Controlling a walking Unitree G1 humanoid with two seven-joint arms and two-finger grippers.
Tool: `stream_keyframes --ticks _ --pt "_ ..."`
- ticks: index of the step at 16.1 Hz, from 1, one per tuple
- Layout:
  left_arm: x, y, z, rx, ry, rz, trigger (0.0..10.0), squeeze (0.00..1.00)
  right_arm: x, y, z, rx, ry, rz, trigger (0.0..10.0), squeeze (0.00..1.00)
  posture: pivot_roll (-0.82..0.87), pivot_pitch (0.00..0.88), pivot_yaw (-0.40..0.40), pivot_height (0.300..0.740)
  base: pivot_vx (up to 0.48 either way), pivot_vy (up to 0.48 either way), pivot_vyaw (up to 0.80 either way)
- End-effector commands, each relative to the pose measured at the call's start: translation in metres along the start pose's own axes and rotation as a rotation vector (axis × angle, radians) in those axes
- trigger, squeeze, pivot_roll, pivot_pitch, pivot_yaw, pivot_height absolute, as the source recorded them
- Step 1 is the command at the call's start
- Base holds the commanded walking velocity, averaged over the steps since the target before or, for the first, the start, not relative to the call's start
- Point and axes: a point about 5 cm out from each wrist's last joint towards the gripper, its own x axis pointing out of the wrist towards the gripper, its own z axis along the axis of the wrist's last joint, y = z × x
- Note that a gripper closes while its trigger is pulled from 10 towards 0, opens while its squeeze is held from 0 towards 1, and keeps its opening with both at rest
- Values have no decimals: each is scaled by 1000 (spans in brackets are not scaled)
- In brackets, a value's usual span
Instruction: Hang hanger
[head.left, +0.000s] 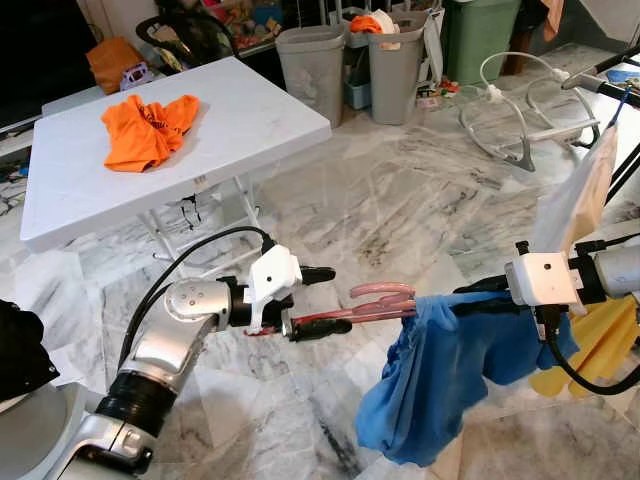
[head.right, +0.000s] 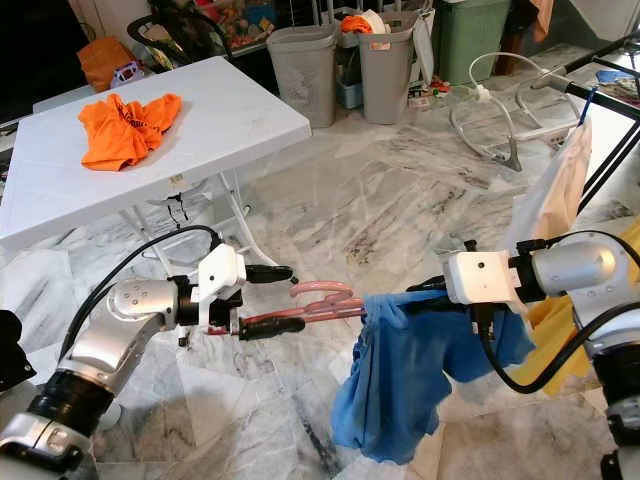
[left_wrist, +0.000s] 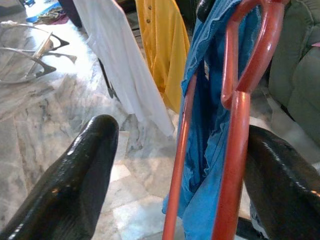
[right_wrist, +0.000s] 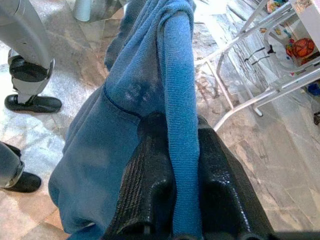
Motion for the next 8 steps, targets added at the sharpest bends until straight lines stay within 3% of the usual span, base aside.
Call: stream_keyframes --ticks 1,8 --pt "-3 5 0 8 9 12 0 0 -2 -7 11 -49 -34 -10 10000 0 -184 13 117 740 0 0 0" --pt "10 -6 -9 8 22 -72 0 0 -3 -13 17 -62 -63 -46 10000 0 -186 12 120 740 0 0 0"
